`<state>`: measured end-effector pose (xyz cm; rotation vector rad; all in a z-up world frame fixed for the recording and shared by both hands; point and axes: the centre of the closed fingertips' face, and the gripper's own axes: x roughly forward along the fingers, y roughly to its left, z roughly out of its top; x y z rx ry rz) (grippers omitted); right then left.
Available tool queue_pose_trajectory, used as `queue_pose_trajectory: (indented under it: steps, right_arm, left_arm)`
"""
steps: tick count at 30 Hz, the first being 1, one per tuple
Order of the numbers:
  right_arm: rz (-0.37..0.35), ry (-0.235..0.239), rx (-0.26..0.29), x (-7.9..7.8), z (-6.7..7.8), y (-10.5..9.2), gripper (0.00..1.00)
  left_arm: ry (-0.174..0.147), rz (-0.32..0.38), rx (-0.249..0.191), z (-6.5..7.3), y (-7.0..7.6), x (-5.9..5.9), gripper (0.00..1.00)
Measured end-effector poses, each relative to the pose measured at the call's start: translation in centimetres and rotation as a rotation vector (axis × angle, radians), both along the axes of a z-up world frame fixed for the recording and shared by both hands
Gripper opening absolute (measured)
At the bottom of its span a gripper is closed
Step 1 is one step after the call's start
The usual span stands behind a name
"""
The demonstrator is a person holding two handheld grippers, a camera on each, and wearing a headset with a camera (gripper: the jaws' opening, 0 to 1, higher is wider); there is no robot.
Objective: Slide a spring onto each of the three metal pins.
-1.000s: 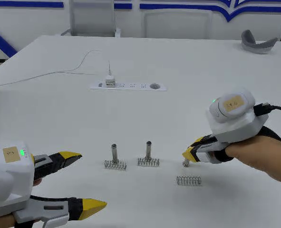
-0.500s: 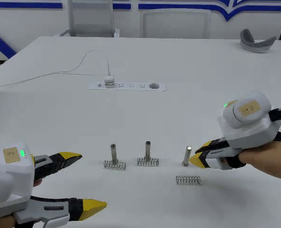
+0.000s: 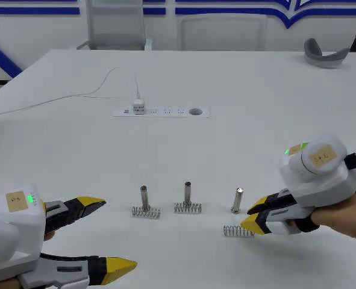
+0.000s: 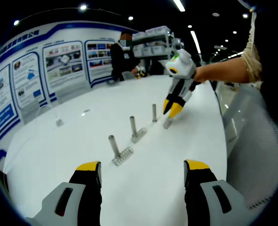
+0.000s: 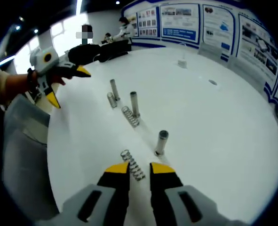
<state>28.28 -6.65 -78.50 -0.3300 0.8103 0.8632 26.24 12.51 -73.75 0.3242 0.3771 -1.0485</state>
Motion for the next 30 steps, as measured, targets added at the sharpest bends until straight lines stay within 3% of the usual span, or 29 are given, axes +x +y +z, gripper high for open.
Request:
queue_pose_trajectory:
  steps: [12,25,30]
  right_arm:
    - [0.082,0.024,-0.051,-0.9,-1.6,0.0,0.17]
    - [0.134,0.018,-0.124,-1.1,-2.1,-0.2,0.15]
    - [0.145,0.019,-0.127,-1.3,-2.1,-0.1,0.13]
  left_arm:
    - [0.004,-0.001,0.0,-0.1,-0.1,-0.3,0.72]
    - [0.016,-0.008,-0.001,-0.6,-0.4,-0.6,0.71]
    - [0.019,-0.023,-0.004,-0.7,-1.0,-0.8,0.71]
